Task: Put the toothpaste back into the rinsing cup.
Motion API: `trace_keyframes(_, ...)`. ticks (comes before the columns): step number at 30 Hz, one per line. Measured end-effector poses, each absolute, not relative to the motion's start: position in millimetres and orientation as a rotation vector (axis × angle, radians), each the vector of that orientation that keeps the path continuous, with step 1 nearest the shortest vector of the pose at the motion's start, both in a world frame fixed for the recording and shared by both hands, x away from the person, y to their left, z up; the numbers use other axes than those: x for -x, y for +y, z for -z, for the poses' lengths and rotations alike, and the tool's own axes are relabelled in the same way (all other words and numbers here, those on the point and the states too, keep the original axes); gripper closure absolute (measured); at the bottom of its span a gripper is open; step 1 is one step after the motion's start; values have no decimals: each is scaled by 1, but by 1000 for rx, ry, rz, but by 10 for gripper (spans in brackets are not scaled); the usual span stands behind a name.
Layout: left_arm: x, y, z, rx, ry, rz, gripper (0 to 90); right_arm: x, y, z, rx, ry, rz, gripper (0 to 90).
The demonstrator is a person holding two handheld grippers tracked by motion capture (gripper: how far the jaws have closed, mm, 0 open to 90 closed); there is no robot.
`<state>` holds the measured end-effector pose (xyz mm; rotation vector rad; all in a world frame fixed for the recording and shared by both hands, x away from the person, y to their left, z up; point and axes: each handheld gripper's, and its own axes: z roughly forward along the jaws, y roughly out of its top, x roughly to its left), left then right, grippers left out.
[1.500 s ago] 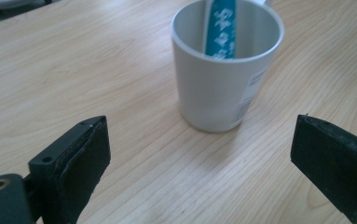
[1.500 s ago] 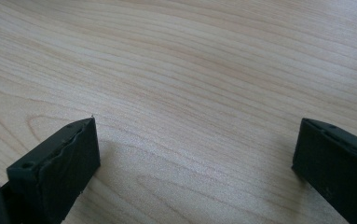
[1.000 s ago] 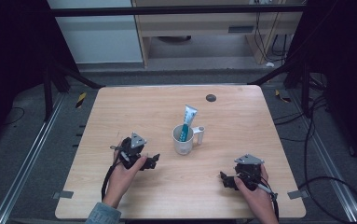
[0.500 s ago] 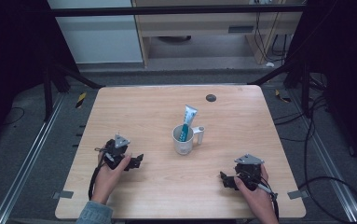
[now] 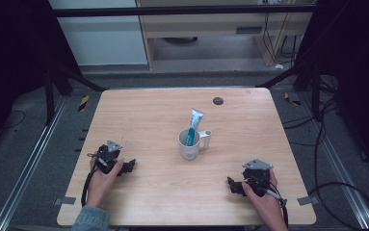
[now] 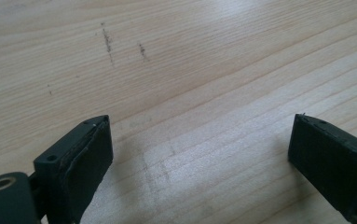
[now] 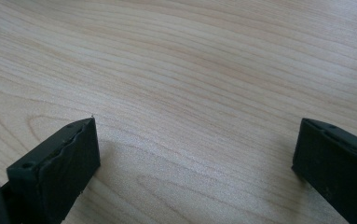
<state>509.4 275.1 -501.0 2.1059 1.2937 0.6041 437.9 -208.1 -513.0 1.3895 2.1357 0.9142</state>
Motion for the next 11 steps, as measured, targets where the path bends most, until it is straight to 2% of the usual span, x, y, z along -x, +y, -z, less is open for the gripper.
trace_keyframes(11,-518,294,507,-2037,1314,-581,14,-438,-208,513,-1391,2136,-913,6)
